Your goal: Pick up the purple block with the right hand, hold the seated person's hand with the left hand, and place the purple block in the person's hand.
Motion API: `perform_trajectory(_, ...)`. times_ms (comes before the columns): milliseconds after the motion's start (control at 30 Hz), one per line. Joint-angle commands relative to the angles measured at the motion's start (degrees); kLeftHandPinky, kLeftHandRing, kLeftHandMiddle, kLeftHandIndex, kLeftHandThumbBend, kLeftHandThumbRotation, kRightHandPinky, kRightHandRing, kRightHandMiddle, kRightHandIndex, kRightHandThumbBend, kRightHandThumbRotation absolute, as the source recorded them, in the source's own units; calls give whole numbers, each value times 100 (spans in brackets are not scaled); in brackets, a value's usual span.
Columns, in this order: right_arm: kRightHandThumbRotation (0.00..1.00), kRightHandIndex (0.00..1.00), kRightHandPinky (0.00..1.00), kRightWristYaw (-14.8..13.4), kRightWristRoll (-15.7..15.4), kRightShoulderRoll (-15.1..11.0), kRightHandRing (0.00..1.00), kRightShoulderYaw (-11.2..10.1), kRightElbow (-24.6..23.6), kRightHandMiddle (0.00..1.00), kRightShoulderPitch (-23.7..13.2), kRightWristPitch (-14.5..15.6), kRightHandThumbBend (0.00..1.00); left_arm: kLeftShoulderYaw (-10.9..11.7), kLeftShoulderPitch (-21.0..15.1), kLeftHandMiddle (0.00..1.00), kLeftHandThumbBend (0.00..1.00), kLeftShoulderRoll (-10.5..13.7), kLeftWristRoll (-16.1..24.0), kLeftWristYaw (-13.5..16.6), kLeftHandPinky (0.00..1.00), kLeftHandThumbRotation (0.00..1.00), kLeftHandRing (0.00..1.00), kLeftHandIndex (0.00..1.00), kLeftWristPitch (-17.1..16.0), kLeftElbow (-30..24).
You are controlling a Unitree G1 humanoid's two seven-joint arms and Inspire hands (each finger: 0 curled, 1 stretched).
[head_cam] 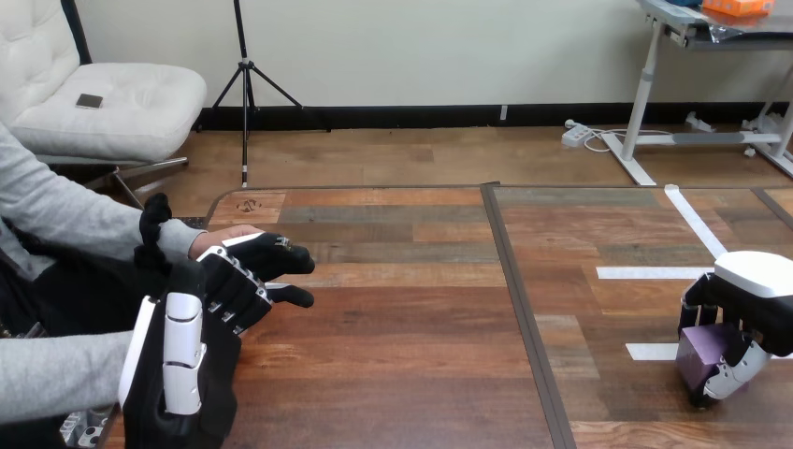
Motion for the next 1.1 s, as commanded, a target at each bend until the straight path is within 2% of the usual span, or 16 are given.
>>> perform_trajectory(0,0,45,36,-228,192,82,44,-185,-148,48,-247,-71,85,58,-297,64,57,-51,-95,-67,53,100,66,60,-113,13)
perform_trajectory(67,0,45,36,-162,255,81,44,-210,-165,48,-253,-78,84,57,-293,63,57,-49,-94,-64,53,100,66,60,-98,4)
perform_trajectory(167,0,45,36,-224,266,47,44,-216,-209,48,-247,-187,84,54,-288,63,56,-45,-83,-52,53,100,66,60,-71,-14)
perform_trajectory(367,0,45,35,-227,295,33,42,-270,-378,47,-217,-122,85,49,-288,63,55,-35,-51,-50,53,100,66,60,-84,-14)
perform_trajectory(767,0,45,32,-212,472,5,38,-371,-625,43,-181,-175,85,48,-272,63,51,-59,3,26,52,100,66,59,-64,-31)
perform_trajectory(967,0,45,33,-118,790,75,39,-557,-841,44,-70,-135,84,57,-296,63,51,-21,43,21,52,100,66,58,-67,4)
perform_trajectory(1067,0,44,34,-97,1012,114,40,-664,-947,45,12,-226,85,65,-305,63,50,8,110,31,52,100,66,58,-91,17)
